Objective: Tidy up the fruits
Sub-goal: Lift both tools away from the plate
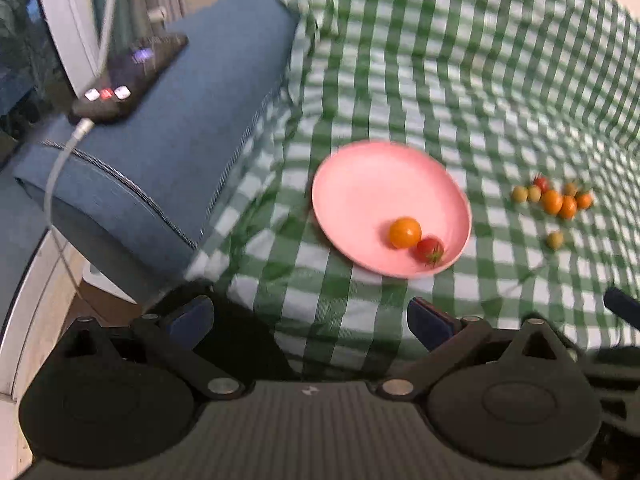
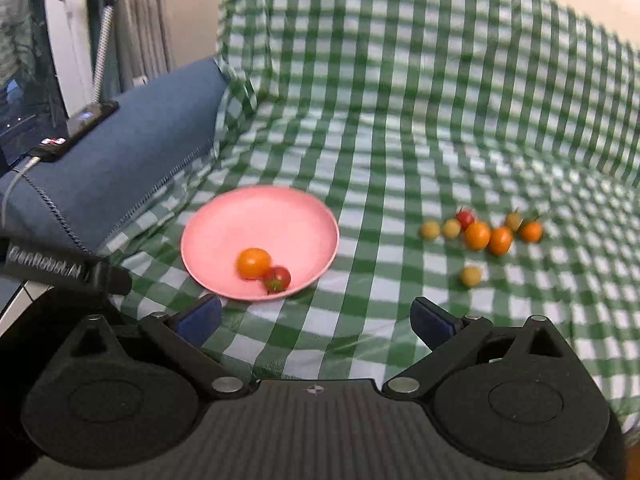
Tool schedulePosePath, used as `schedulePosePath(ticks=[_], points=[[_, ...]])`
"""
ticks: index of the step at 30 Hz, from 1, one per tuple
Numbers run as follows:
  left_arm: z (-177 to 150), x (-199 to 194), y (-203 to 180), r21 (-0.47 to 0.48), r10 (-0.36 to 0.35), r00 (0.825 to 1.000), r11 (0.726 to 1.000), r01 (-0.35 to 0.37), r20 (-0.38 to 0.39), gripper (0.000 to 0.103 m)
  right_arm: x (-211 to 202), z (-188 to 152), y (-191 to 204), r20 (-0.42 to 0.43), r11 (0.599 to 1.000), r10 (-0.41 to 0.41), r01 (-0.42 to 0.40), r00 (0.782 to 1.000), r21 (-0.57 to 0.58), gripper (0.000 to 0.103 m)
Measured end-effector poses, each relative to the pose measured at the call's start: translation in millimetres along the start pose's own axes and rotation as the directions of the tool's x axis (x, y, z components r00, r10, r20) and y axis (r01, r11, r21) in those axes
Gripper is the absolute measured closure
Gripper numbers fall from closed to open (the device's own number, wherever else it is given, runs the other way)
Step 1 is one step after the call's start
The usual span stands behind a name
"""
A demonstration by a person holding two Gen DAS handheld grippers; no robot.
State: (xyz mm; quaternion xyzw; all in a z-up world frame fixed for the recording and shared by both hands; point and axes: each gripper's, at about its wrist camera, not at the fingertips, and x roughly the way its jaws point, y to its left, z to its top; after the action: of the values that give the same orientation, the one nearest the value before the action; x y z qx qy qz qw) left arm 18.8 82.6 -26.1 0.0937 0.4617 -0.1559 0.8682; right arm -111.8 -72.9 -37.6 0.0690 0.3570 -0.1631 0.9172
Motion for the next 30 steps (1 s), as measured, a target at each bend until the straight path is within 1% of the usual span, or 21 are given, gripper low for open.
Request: schedulePosePath(ticks=[2,4,7,11,14,21,30], points=[[-1.8,-13.0,-4.4,-0.002,-0.005,1.0,1.0,0.005,0.011,0.0,-16.5,-0.2,-3.1,0.042,1.0,-0.019,0.019,0.999,0.001,0.001],[-9.3,-26.8,-9.9,0.01,-0.018,0.999,1.0,0.017,0.04,0.0,-32.1,-1.4,-7.0,0.08,0.999,-0.039,0.037,0.996,0.031,0.001],[-20.1,-44.5,-12.5,0.039,0.009,0.996,0.999,-0.012,0.091,0.0,-51.8,-0.8,-8.9,0.116,0.997,-0.033,0.025,0.993,0.071,0.001],[-28.6,-65.3,-10.8,0.04,0.017,0.991,0.999,-0.023,0.13,0.0,-74.1,-2.3,2.8,0.17,0.998,-0.035,0.025,0.985,0.058,0.001],[-34.8,-78.3,-10.7,0.043,0.015,0.988,0.999,-0.021,0.152,0.0,-84.3,-3.8,5.7,0.181,0.998,-0.033,0.023,0.983,0.057,0.001],[-40.3,-92.3,-11.8,0.055,0.017,0.984,0.998,-0.027,0.178,0.0,-93.0,-3.1,10.2,0.184,0.999,-0.017,0.009,0.983,0.047,0.001],[-42.5,-90.9,-11.0,0.059,0.016,0.986,0.998,-0.026,0.165,0.0,-91.9,-3.8,11.2,0.178,0.999,-0.012,0.003,0.984,0.053,0.001]])
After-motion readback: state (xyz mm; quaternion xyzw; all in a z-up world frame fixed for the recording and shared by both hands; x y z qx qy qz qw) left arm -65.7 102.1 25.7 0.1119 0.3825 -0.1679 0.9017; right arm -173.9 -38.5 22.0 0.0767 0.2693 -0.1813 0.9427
